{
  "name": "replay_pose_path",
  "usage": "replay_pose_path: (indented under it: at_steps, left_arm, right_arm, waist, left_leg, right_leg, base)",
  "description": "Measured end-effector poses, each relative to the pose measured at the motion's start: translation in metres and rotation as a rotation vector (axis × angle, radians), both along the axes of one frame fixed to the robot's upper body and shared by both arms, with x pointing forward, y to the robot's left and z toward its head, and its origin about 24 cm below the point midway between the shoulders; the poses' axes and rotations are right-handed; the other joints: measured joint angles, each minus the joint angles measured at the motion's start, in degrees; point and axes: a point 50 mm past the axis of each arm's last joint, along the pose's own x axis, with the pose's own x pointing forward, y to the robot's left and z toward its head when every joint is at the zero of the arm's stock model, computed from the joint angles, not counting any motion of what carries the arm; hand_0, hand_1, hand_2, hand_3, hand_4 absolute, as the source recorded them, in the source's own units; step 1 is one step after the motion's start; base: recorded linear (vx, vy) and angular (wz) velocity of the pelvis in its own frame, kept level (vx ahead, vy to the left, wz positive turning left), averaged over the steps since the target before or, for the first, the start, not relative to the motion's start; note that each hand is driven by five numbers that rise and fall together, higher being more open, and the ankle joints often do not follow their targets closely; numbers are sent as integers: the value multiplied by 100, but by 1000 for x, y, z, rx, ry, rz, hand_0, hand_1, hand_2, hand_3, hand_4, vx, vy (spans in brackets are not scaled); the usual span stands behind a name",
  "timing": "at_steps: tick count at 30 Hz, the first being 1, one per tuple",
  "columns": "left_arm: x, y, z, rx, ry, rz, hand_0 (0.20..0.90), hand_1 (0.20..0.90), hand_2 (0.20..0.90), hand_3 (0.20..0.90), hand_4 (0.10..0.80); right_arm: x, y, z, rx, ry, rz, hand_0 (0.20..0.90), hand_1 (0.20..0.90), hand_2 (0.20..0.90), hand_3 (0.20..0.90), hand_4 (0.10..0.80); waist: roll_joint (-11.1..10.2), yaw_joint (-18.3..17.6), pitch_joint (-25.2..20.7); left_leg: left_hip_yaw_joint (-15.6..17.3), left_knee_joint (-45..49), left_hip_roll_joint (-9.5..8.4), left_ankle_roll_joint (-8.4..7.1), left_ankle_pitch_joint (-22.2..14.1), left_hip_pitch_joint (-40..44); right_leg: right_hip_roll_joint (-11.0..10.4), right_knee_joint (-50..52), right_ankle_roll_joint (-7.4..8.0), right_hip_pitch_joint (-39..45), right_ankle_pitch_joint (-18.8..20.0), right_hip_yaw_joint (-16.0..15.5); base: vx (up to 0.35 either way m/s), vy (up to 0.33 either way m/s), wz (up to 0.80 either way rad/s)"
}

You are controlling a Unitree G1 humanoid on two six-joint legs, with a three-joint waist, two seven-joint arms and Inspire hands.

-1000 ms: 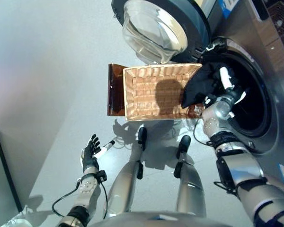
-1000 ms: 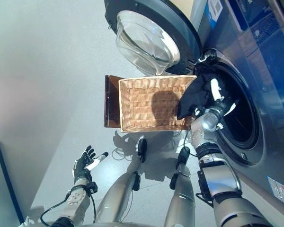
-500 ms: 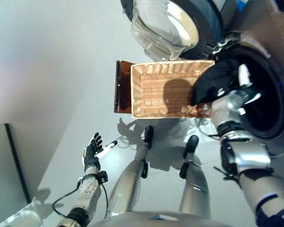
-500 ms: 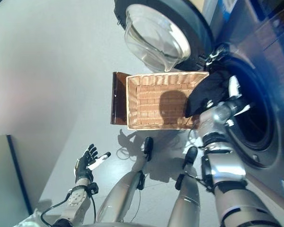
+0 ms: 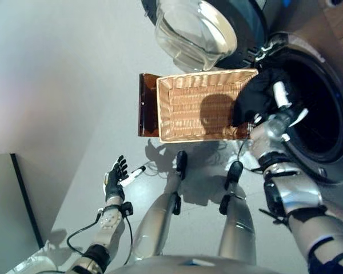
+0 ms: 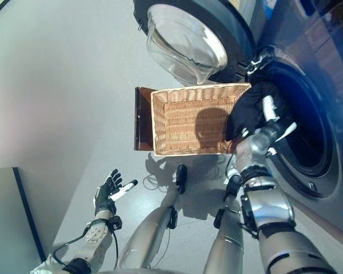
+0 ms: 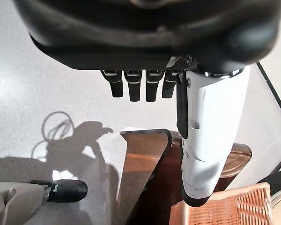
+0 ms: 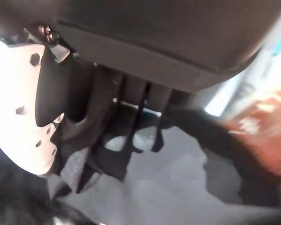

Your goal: Pick up the clothes and place them into the washing machine

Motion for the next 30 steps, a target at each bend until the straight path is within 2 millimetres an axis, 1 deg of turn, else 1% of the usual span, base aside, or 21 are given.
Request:
replay_pose_path:
  at_steps: [2, 3, 4, 5, 6, 8, 10, 12, 14, 15, 16, 18, 23, 24, 25, 27, 30]
  left_arm:
    - [-2, 2, -2, 4, 12, 7, 900, 900, 900, 900, 800]
    - [-2, 2, -3, 6, 17, 10, 900, 900, 900, 900, 800]
    - [-3, 3, -4, 8, 21, 13, 900, 900, 900, 900, 800]
    - [-4, 6, -4, 9, 23, 23, 900, 900, 900, 900, 800]
    - [-4, 7, -4, 10, 25, 31, 900, 900, 900, 900, 800]
    - [-3, 12, -3, 9, 20, 58, 900, 900, 900, 900, 800]
    - [-2, 16, -1, 7, 10, 78, 900, 900, 900, 900, 800]
    - [-2, 22, -1, 14, 7, 95, 900, 900, 900, 900, 800]
    - [-1, 27, 1, 20, 1, 113, 900, 900, 900, 900, 800]
    - [-1, 29, 2, 24, -7, 122, 900, 900, 900, 900, 800]
    - [-1, 30, 2, 26, -11, 126, 900, 900, 900, 900, 800]
    - [0, 31, 4, 31, -25, 131, 900, 900, 900, 900, 800]
    - [1, 37, 8, 48, -44, 130, 900, 900, 900, 900, 800]
    - [1, 39, 8, 53, -42, 128, 900, 900, 900, 900, 800]
    - [1, 40, 8, 58, -41, 126, 900, 900, 900, 900, 800]
    - [1, 43, 8, 65, -39, 122, 900, 900, 900, 900, 800]
    - [0, 43, 7, 65, -36, 120, 900, 900, 900, 900, 800]
  right_arm:
    - [-7, 11, -24, -57, 107, 68, 200, 200, 200, 200, 300]
    - [-9, 12, -29, -89, 144, 88, 326, 326, 326, 326, 390]
    - [-11, 14, -35, -122, 185, 119, 900, 900, 900, 900, 800]
    - [-12, 16, -38, -188, 231, 159, 900, 900, 900, 900, 800]
    - [-11, 17, -38, -210, 238, 173, 900, 900, 900, 900, 800]
    - [-10, 16, -36, -307, 271, 207, 900, 900, 900, 900, 800]
    - [-9, 10, -32, -478, 324, 250, 900, 900, 900, 900, 800]
    - [-7, 9, -24, -621, 348, 287, 900, 900, 900, 900, 800]
    - [-4, 12, -13, -822, 354, 346, 900, 900, 900, 900, 800]
    - [-3, 14, -8, -964, 364, 386, 900, 900, 900, 900, 800]
    - [-2, 15, -5, -1006, 360, 394, 900, 900, 900, 900, 800]
    - [0, 15, 0, -1162, 382, 416, 900, 900, 900, 900, 800]
    - [5, 22, 8, -1318, 413, 458, 900, 900, 900, 900, 800]
    - [7, 23, 9, -1368, 426, 468, 900, 900, 900, 900, 800]
    - [9, 25, 11, -1422, 442, 480, 900, 900, 900, 900, 800]
    - [12, 25, 13, -1474, 467, 479, 900, 900, 900, 900, 800]
    - [14, 21, 12, -1550, 533, 488, 900, 900, 900, 900, 800]
  waist:
    - [-84, -95, 1]
    - [-112, -105, 1]
    - [-165, -114, -1]
    - [-244, -203, 6]
    - [-272, -229, 0]
    - [-409, -254, 1]
    - [-516, -249, -6]
    - [-593, -253, -1]
    - [-642, -266, 12]
    - [-658, -250, 21]
    - [-664, -249, 24]
    - [-741, -255, 23]
    - [-966, -262, 88]
    - [-1044, -260, 130]
    - [-1092, -258, 155]
    - [-1174, -229, 201]
    - [-1176, -222, 203]
  left_leg:
    - [-14, 2, 6, 1, -1, -2]
    - [-16, 1, 6, 2, -1, -3]
    - [-24, -1, 6, 2, -1, -10]
    - [-39, 9, 4, 4, -3, -26]
    - [-45, 10, 5, 5, -1, -44]
    - [-55, 12, 6, 5, 1, -73]
    - [-82, 12, 3, 20, 13, -89]
    - [-91, 12, 3, 25, 16, -94]
    - [-102, 12, 5, 26, 17, -102]
    - [-113, 14, 7, 27, 18, -106]
    - [-119, 13, 8, 27, 19, -106]
    - [-124, 17, 17, 26, 19, -108]
    - [-162, 27, 33, 14, 28, -144]
    - [-163, 27, 37, 8, 33, -146]
    - [-160, 27, 53, 2, 37, -164]
    - [-173, 22, 86, -18, 53, -186]
    - [-266, 22, 108, -32, 61, -181]
  right_leg:
    - [6, 2, -8, 9, 4, -24]
    - [6, -1, -16, 8, 10, -25]
    - [5, -3, -20, 8, 8, -27]
    - [2, -5, -21, 6, 9, -43]
    - [3, -7, -21, 5, 9, -58]
    - [4, -11, -22, -5, 9, -75]
    - [0, -29, -20, 0, 8, -87]
    - [2, -48, -20, 11, 9, -101]
    - [4, -63, -18, 17, 10, -117]
    - [6, -74, -18, 21, 11, -125]
    - [7, -79, -18, 25, 11, -132]
    - [15, -88, -18, 33, 11, -144]
    - [28, -118, -19, 32, 12, -187]
    - [35, -138, -29, 37, 24, -187]
    - [57, -203, -33, 48, 61, -189]
    - [100, -300, -49, 74, 111, -210]
    - [123, -408, -59, 184, 130, -313]
  base:
    - [-11, -43, 1]
    - [-20, -42, 3]
    - [-23, -49, 5]
    - [-23, -49, 7]
    - [-26, -52, 8]
    - [-31, -50, 7]
    - [-25, -21, 5]
    - [0, 0, 0]
    - [0, 0, 0]
    - [0, 0, 0]
    - [0, 0, 0]
    - [-9, -17, 1]
    - [-14, -10, 2]
    - [0, 0, 0]
    - [-26, -20, -4]
    - [-10, -5, -2]
    - [-9, 2, 10]
